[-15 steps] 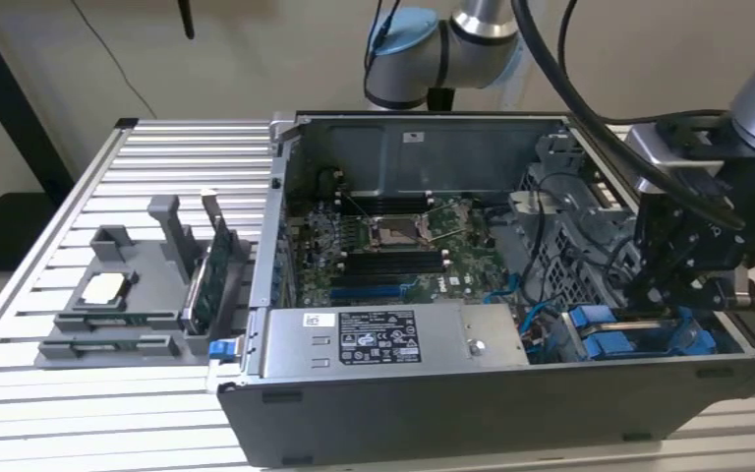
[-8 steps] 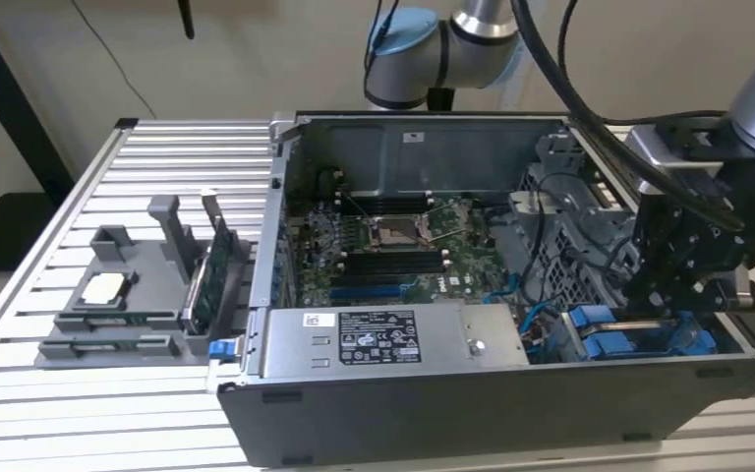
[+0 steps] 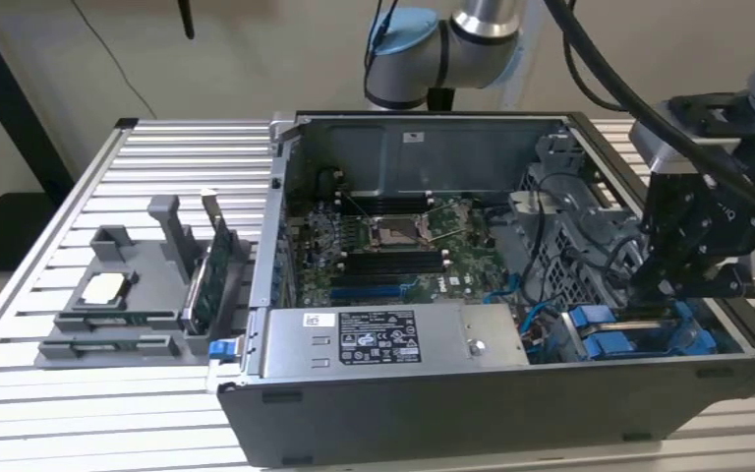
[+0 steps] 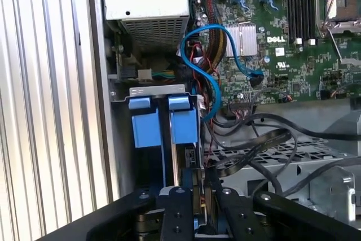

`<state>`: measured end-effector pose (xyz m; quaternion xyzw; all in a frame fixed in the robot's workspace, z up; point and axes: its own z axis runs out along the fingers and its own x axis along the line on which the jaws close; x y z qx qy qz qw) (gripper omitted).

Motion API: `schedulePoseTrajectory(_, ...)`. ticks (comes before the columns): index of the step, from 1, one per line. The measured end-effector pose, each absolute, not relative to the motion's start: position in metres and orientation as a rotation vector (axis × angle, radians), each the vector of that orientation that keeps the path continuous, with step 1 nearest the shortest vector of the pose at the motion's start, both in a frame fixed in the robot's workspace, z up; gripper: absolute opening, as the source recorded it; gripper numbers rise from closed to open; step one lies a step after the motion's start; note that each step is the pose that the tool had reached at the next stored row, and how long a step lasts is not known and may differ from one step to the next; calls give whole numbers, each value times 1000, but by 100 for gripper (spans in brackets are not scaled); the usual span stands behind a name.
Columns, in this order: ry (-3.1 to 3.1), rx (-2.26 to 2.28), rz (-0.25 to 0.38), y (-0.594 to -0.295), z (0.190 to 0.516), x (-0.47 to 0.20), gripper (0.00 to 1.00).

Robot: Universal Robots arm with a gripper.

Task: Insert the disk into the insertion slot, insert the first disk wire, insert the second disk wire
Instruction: 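Insert the second disk wire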

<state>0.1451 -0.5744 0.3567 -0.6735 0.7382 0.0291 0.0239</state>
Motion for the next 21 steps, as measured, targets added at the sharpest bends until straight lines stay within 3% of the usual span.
schedulePoseTrajectory(21, 2285, -2084, 90, -574, 367, 145, 24)
